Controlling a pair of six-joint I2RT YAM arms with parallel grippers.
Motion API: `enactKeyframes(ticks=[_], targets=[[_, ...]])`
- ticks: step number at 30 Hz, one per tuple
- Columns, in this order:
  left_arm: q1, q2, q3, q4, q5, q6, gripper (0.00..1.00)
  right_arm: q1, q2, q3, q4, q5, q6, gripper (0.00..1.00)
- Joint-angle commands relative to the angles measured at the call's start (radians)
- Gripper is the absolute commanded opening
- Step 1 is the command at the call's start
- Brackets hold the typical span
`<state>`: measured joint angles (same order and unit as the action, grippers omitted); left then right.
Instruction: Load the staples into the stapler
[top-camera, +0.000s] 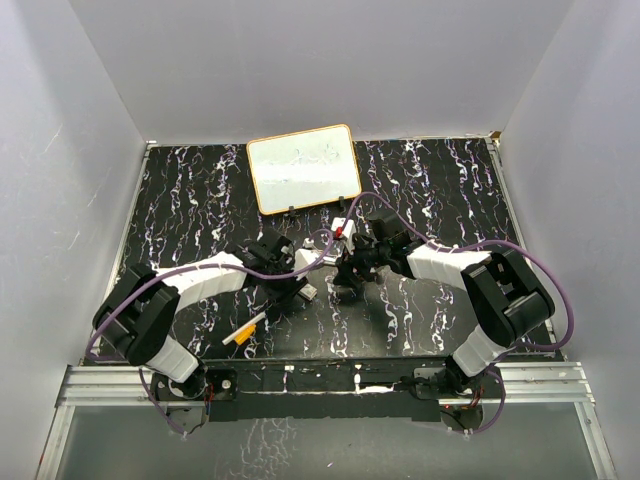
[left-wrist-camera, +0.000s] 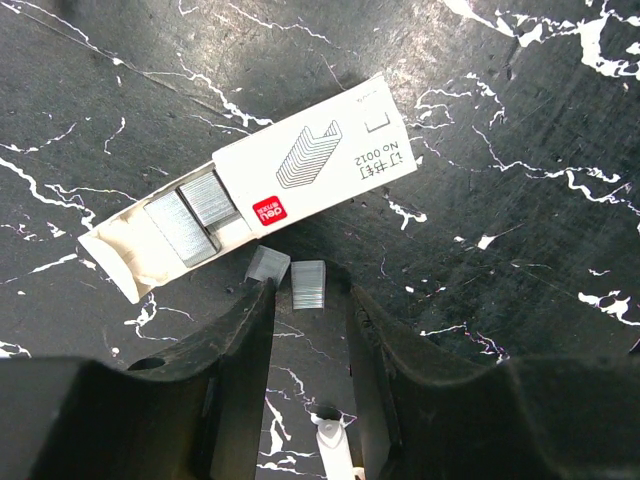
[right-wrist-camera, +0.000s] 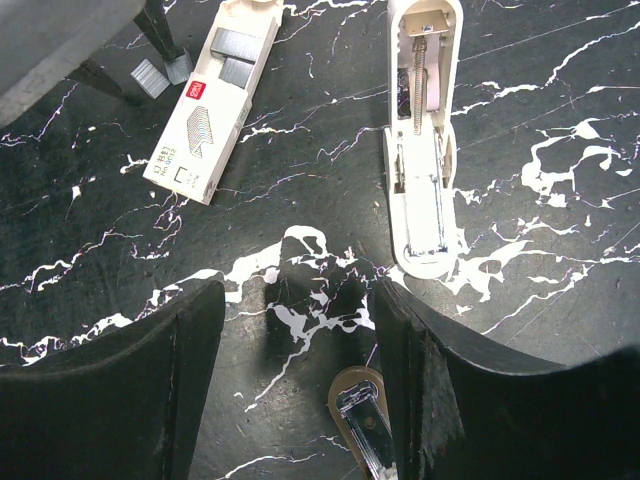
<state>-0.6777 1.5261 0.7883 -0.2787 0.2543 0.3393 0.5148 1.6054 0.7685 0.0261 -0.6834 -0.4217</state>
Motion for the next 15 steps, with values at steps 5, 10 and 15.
enactKeyframes(ticks=[5,10,15], targets=[[-0.006,-0.012,-0.049,-0.059,-0.047,0.022,0.34,-0.007,-0.025,0.014,0.037,-0.008,-0.017,0.64],[-0.008,-0.021,-0.053,-0.065,-0.051,0.029,0.33,-0.008,-0.023,0.015,0.037,-0.008,-0.017,0.64],[-0.008,-0.026,-0.057,-0.065,-0.056,0.032,0.34,-0.009,-0.02,0.017,0.034,-0.008,-0.015,0.64]])
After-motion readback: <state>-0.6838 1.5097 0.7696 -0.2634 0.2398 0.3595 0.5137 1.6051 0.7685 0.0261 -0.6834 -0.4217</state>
